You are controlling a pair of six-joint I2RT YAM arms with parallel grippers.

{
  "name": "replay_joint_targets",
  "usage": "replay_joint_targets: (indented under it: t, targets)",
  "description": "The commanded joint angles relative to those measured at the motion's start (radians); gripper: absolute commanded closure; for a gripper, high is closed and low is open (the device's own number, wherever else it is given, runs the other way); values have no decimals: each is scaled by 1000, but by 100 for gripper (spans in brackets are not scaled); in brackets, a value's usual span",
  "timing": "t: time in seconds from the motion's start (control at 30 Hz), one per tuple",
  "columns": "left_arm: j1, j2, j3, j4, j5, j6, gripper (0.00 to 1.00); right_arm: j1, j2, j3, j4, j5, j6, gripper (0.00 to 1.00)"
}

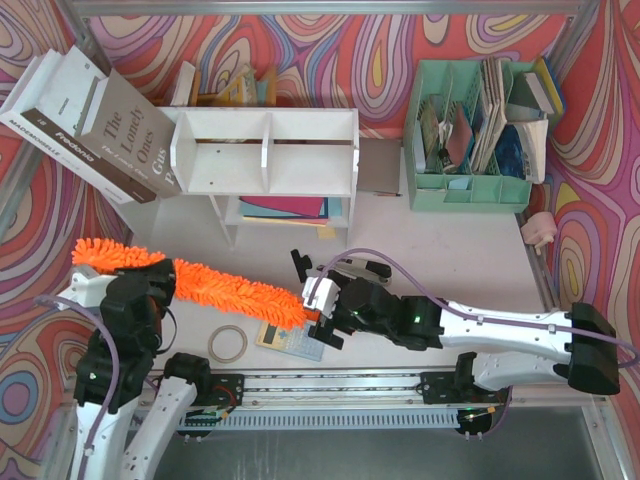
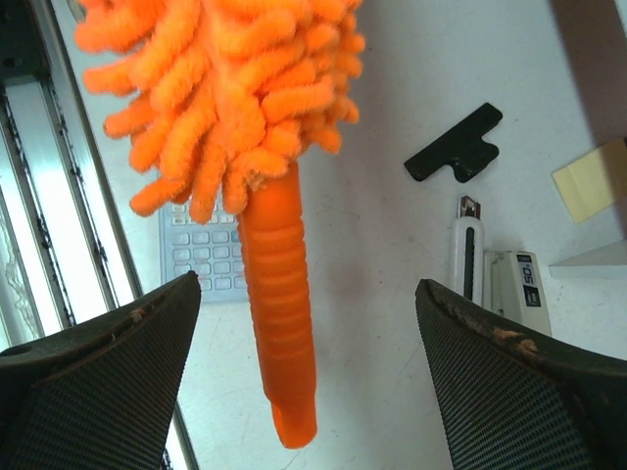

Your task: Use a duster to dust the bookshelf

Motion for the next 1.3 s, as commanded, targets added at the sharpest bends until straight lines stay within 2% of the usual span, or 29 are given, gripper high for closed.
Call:
replay_joint_targets:
  t: [0.0, 0.2, 0.47, 0.67, 0.87, 1.03, 1.1, 1.27]
  targets:
    - [4, -15, 45, 2, 12, -24, 100, -1, 6, -34, 120, -32, -33, 19]
    - [4, -19, 66, 3, 44, -51, 100, -2, 55, -31, 188, -35, -52, 20]
    - [4, -13, 76, 16, 90, -89, 100, -2, 108, -5, 194, -9, -61, 25]
    - [4, -7, 83, 29, 97, -84, 100, -2, 126, 10, 170, -5, -59, 43]
    - [4, -6, 79, 11, 68, -71, 100, -3, 126, 29, 145, 3, -64, 70]
    - [4, -19, 60, -24, 9, -59, 99, -3, 116, 69, 95, -3, -81, 87]
    - [4, -25, 54, -38, -13, -52, 92, -3, 112, 88, 67, -8, -85, 91]
    - [4, -39, 44, -86, -86, -28, 51, -1, 113, 132, 13, -11, -106, 100]
